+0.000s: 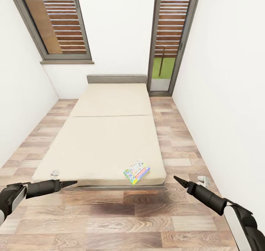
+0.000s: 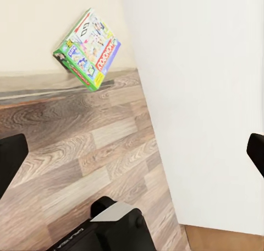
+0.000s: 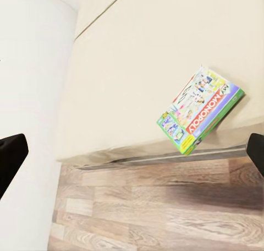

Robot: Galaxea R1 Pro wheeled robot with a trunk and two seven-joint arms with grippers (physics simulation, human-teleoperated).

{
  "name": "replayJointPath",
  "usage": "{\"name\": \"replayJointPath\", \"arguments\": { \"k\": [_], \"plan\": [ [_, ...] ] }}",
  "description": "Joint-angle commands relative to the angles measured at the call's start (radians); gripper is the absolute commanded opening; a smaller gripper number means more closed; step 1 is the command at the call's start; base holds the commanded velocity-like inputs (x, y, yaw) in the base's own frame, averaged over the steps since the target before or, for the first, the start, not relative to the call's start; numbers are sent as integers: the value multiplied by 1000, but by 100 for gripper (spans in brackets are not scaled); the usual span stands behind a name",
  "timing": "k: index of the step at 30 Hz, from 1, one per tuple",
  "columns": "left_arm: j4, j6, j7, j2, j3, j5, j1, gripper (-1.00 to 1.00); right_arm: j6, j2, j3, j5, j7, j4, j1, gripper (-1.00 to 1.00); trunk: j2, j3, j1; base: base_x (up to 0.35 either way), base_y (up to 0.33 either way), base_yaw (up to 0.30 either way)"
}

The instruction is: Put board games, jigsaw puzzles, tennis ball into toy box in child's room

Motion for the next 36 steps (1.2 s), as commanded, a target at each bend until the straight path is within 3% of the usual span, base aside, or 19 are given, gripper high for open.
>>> {"name": "replayJointPath", "arguments": {
  "k": [1, 15, 36],
  "plan": [
    [0, 10, -5, 0, -2, 4, -1, 100, 7, 0, -1, -5, 1, -1, -1, 100, -2, 0, 1, 4, -3, 0],
    [1, 10, -9, 0, -2, 3, -1, 100, 5, 2, -1, -5, 0, -1, -1, 100, -2, 23, 1, 76, -90, 0],
    [0, 11, -8, 0, -3, 3, -1, 100, 4, 3, -1, -2, 0, -5, -1, 100, -2, 58, 1, 4, -5, 0]
  ]
}}
